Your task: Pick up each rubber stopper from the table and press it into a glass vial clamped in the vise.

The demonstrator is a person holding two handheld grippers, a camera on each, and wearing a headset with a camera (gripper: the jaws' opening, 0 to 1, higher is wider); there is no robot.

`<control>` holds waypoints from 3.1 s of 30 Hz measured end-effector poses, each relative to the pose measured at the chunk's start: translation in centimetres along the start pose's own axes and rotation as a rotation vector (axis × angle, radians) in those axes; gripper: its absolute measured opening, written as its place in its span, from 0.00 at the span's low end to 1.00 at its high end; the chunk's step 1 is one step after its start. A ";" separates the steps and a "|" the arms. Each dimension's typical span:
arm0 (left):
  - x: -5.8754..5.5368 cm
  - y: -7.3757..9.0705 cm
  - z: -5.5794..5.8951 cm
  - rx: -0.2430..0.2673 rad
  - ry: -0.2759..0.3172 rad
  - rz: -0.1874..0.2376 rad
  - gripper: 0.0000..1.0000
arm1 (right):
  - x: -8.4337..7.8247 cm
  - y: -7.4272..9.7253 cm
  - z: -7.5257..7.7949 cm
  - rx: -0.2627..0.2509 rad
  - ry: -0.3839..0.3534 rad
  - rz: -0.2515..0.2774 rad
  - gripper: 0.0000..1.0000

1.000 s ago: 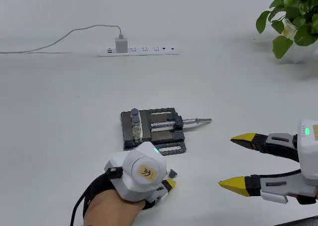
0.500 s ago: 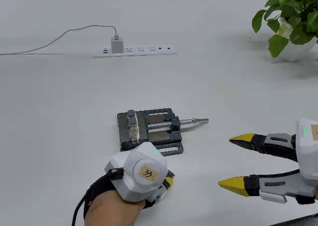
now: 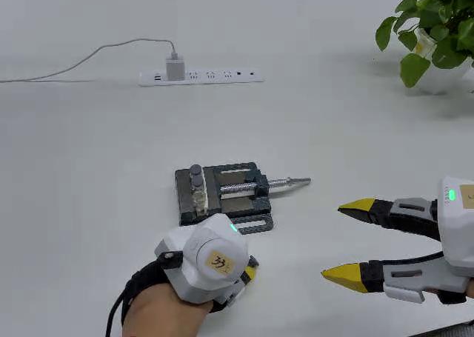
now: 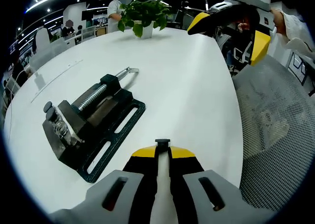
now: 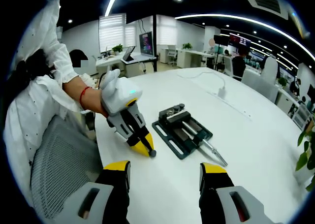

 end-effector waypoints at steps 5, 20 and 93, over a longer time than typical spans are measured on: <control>0.8 2.4 -0.8 -0.010 -0.006 0.043 0.04 | 1.1 -0.2 -0.2 0.017 0.018 0.022 0.53; 6.3 12.0 -0.8 -0.068 -0.221 0.139 0.04 | 8.4 -0.2 -0.7 0.124 0.087 0.160 0.43; 10.4 18.0 2.4 -0.164 -0.434 0.236 0.03 | 14.6 -0.4 -3.7 0.367 0.275 0.186 0.05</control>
Point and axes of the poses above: the centre of the closed fingertips' face, and the gripper's own axes: y roughly backward along the fingers, z roughly to its right, x roughly out of its top, the point moved 10 cm from there along y, roughly backward along the fingers, and after that the axes turned 4 degrees about y, right-handed, at the moved point
